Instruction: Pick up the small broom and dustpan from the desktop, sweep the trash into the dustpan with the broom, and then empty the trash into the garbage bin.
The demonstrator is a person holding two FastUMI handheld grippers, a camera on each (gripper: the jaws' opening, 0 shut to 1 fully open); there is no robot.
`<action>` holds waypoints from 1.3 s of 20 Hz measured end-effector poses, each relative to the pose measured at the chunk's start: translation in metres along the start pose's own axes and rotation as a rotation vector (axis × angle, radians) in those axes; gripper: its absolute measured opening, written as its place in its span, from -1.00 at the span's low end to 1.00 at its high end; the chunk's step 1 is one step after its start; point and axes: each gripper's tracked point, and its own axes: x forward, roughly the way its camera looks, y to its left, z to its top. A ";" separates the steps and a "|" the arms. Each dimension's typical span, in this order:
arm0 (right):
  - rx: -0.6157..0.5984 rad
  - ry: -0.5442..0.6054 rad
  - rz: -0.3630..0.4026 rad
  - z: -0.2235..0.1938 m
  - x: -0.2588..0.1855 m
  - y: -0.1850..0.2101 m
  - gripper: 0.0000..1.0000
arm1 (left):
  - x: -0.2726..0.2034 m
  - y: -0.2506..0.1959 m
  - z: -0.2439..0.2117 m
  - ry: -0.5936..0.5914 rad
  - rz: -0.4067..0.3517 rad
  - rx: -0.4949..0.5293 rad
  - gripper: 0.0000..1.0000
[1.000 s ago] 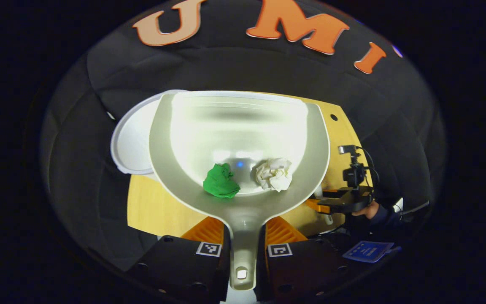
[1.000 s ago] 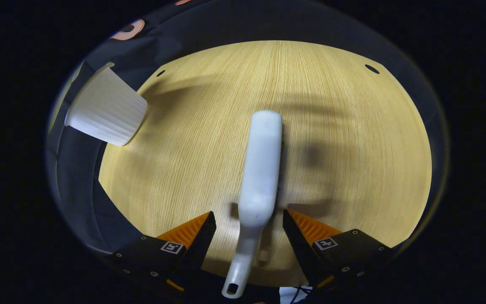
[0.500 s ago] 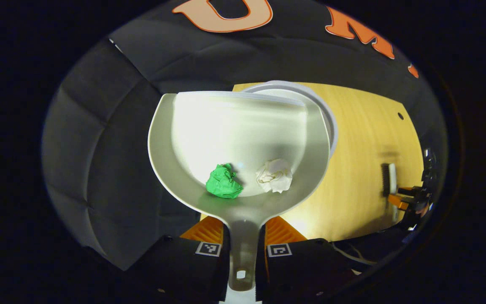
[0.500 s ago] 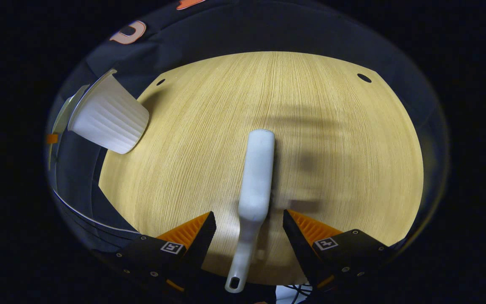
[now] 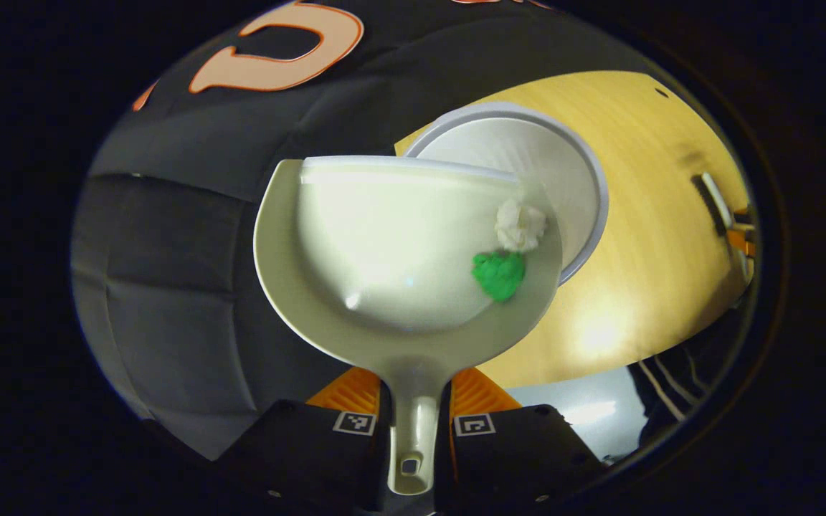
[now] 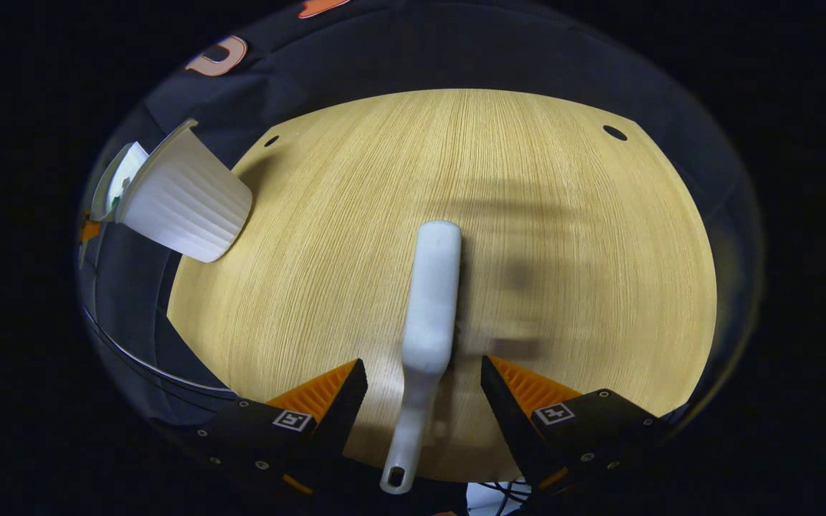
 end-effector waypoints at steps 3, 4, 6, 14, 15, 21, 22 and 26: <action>0.003 0.002 -0.001 0.000 -0.001 -0.003 0.92 | 0.001 0.013 0.001 0.005 0.161 0.164 -0.51; 0.002 0.002 -0.002 0.001 -0.002 -0.003 0.92 | 0.001 0.018 -0.002 0.007 0.205 0.214 -0.51; -0.001 0.002 0.003 0.000 -0.001 -0.002 0.93 | -0.001 0.025 0.002 0.005 0.282 0.293 -0.50; -0.005 0.005 0.018 -0.002 -0.001 0.001 0.93 | 0.011 0.006 -0.001 -0.032 0.197 0.134 -0.51; 0.000 0.007 0.019 -0.003 -0.001 0.000 0.93 | 0.011 -0.004 -0.004 -0.038 0.155 0.077 -0.51; 0.000 0.013 0.030 -0.007 -0.001 0.000 0.93 | 0.016 -0.053 0.025 -0.165 -0.061 -0.306 -0.51; -0.002 0.013 0.031 -0.007 -0.002 0.000 0.92 | 0.013 -0.067 0.037 -0.191 -0.122 -0.371 -0.51; 0.002 0.007 0.046 -0.005 -0.005 0.000 0.93 | -0.009 -0.142 0.108 -0.348 -0.395 -0.528 -0.50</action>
